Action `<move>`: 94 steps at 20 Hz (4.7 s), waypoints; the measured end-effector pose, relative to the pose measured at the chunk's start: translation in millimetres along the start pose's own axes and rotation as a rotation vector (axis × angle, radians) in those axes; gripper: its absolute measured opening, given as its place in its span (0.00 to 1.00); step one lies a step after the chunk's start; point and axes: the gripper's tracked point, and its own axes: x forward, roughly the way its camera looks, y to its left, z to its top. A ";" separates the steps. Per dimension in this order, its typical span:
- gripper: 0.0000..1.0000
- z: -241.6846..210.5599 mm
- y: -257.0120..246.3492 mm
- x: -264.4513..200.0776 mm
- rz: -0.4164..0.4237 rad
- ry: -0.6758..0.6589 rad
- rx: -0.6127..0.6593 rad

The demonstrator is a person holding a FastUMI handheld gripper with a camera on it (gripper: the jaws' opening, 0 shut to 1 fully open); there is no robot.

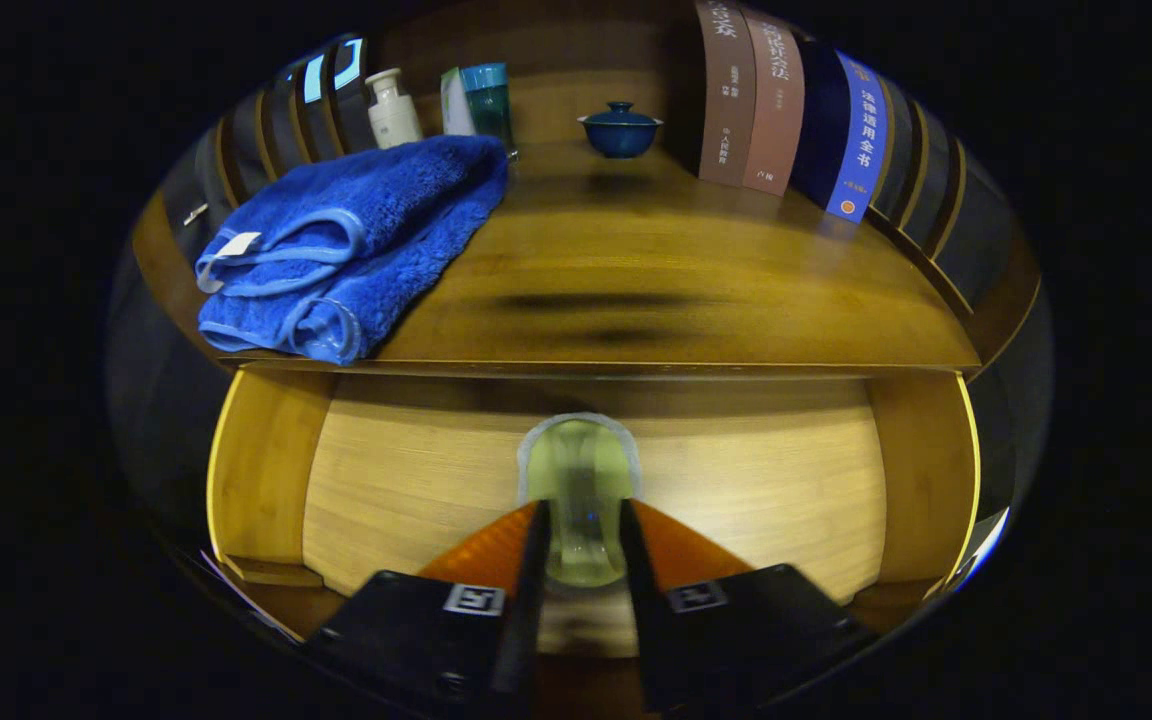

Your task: Pull open the drawer, take out the items inside it, and place them on the countertop above the cabinet.

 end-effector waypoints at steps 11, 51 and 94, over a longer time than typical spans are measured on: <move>0.12 -6.5 -5.0 -30.6 0.000 -0.004 -0.013; 0.84 170.9 -32.4 -36.7 -0.001 -0.128 0.071; 1.00 -136.5 16.1 -104.7 -0.025 -0.852 0.038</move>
